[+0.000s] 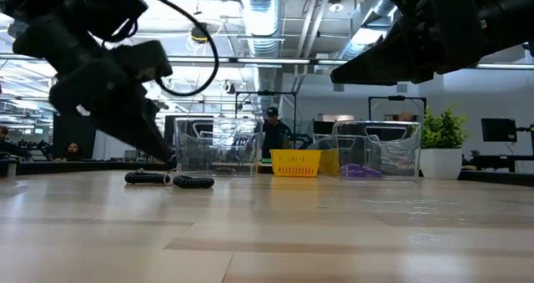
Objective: Sort spring keychains
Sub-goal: Put the left black spring keychain into the left transparent bin
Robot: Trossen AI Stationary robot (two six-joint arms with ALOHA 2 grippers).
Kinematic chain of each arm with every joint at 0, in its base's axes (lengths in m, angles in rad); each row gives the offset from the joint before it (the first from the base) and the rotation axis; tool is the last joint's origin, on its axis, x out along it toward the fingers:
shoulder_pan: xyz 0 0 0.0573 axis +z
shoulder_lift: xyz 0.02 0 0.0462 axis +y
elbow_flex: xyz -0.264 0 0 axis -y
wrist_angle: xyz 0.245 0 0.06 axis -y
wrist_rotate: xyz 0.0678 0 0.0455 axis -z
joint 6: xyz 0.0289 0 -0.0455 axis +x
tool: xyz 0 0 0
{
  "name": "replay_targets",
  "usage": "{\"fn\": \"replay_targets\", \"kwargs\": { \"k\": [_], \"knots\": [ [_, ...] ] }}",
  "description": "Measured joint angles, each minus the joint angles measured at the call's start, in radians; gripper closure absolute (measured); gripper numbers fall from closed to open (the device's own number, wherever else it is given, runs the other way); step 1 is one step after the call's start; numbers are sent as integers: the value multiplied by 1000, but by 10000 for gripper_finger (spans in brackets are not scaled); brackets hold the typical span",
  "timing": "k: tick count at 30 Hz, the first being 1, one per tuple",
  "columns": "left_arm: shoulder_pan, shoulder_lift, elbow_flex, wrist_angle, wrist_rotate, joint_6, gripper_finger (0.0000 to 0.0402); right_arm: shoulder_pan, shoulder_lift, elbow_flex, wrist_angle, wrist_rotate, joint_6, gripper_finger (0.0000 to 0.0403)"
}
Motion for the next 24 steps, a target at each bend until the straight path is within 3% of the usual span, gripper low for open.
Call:
{"fn": "replay_targets", "kwargs": {
  "k": [6, 15, 24],
  "knots": [
    [-4, 0, 0, -17, 0, -2, 304, 0, 0, 0, 1, -61, 0, 282],
    [22, 0, 0, -163, -41, -182, 305, 0, 0, 0, 1, -64, 0, 282],
    [24, 0, -20, -160, -48, -202, 305, 0, 0, 0, 1, -65, 0, 282]
  ]
}}
